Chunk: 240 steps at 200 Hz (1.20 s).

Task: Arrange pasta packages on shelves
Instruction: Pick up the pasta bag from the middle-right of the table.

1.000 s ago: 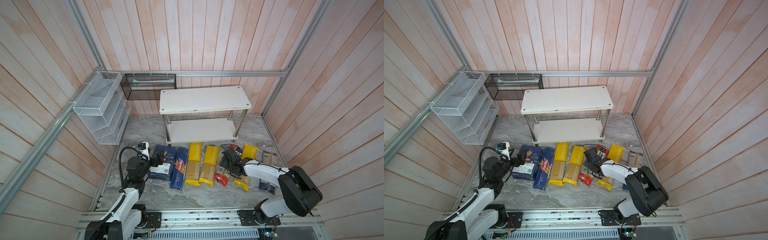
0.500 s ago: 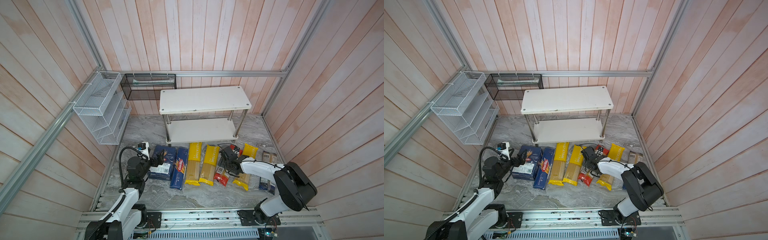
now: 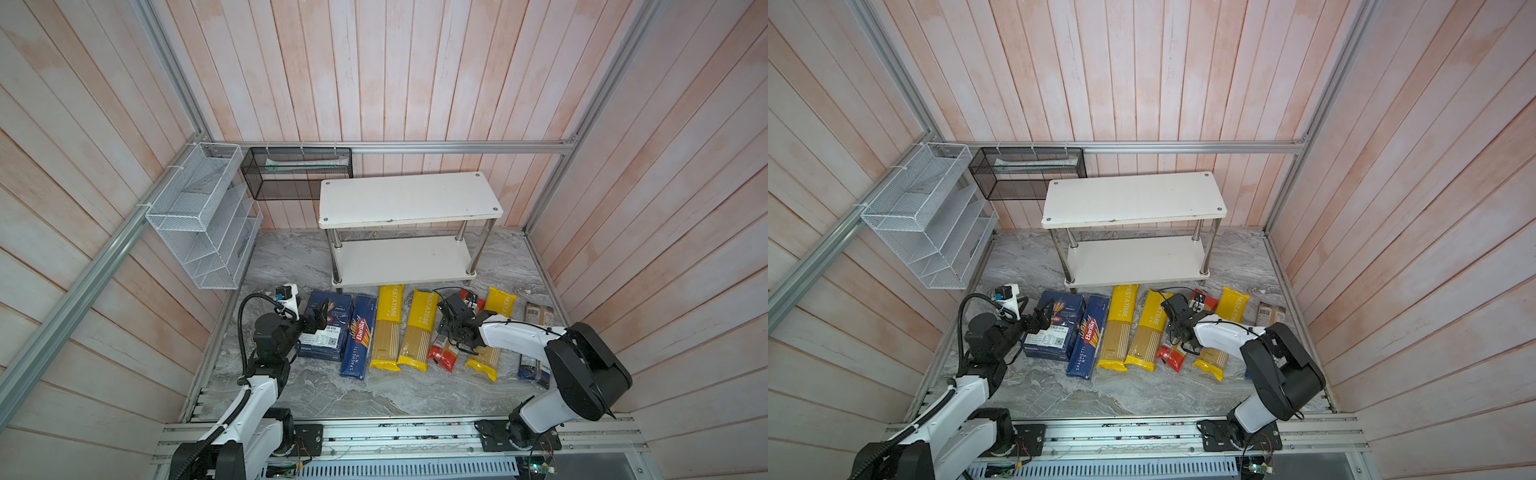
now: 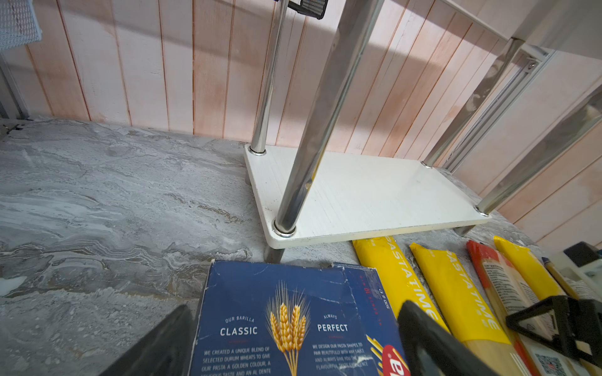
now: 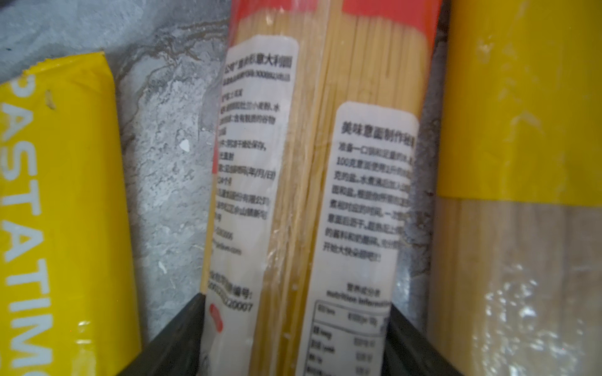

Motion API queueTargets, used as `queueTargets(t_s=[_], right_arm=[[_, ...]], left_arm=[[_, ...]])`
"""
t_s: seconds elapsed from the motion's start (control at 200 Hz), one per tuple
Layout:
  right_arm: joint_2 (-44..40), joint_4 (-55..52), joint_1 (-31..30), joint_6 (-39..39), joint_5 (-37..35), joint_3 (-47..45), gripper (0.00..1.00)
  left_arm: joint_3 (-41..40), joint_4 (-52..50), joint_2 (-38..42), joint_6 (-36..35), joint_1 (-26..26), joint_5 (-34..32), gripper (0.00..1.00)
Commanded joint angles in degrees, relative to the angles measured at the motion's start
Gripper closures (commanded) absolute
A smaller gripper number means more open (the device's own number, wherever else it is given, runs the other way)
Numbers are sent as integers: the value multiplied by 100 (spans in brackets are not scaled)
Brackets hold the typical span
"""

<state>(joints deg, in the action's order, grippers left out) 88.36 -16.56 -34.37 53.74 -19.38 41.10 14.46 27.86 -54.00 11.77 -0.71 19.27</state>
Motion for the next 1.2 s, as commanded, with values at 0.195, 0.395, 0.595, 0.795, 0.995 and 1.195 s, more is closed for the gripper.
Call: queueTargets(t_s=[0.195,0.395,0.595,0.795,0.995,1.195], right_arm=[[14,-606,-28,34,701,-642,41],[-323,-913,-33,-125,577,-686,43],[-798,-745,-20,-98,554,-890,26],[-776,-210,-19,24,744,-945,20],[-202,-357,-19,-115,678,-604,18],[139,-461,-22,-126,652,-392,18]], left_arm=[[159,44,8,-75,-23,74,0],[150,50,11,-78,-22,69,0],[159,48,-1,-75,-18,81,0],[146,50,12,-76,-18,79,0],[147,49,13,-73,-19,77,0],[138,47,21,-73,-18,73,0]])
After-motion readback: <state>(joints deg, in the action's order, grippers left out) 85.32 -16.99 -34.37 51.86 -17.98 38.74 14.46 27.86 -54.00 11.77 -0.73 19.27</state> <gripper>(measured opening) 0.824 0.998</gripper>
